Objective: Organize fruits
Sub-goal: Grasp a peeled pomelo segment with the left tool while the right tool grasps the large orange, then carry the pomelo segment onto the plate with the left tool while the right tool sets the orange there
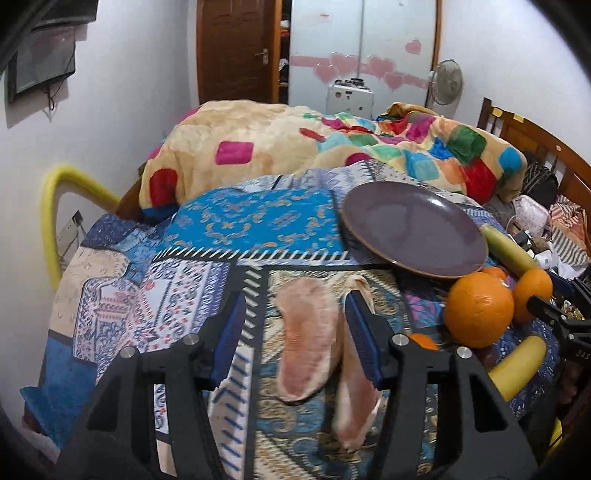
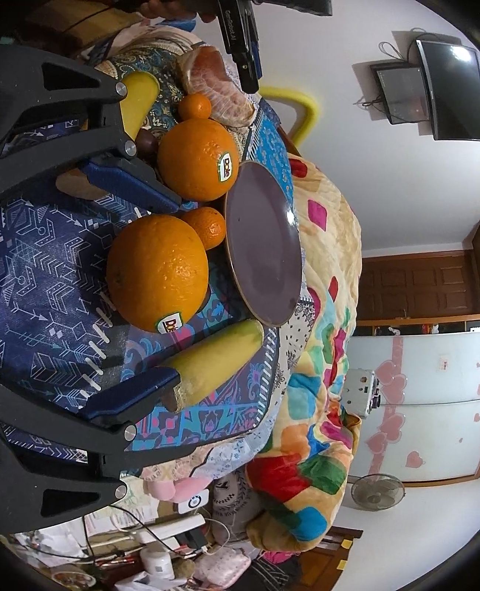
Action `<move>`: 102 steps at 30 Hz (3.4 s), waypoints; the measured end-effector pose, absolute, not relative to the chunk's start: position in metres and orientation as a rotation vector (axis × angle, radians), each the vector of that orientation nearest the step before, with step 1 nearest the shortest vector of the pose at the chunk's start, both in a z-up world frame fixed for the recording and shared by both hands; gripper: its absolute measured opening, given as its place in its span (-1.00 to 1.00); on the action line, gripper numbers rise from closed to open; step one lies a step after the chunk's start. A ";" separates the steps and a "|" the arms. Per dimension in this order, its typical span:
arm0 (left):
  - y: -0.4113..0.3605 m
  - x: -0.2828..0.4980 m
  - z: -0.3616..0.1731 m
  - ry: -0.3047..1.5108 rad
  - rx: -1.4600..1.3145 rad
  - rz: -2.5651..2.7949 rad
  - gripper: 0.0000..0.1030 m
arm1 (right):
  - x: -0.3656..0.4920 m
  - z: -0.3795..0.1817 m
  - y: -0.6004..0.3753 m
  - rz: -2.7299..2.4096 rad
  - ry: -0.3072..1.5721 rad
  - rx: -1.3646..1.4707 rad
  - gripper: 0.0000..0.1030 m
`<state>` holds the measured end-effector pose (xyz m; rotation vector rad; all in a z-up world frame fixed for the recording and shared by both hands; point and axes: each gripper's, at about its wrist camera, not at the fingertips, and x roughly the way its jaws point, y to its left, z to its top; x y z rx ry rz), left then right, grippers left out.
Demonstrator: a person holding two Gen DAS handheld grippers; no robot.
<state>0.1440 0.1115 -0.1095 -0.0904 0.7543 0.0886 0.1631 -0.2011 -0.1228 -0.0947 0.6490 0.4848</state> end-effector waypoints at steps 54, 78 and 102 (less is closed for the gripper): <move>0.050 0.146 -0.144 0.895 0.002 -0.081 -0.04 | 0.145 -0.110 -0.206 0.519 0.664 -0.096 0.20; 0.049 0.169 -0.053 0.664 0.003 -0.081 -0.05 | 0.173 -0.062 -0.189 0.486 0.514 -0.124 0.20; 0.054 0.256 -0.072 0.703 -0.033 -0.076 -0.05 | 0.252 -0.068 -0.153 0.505 0.549 -0.152 0.20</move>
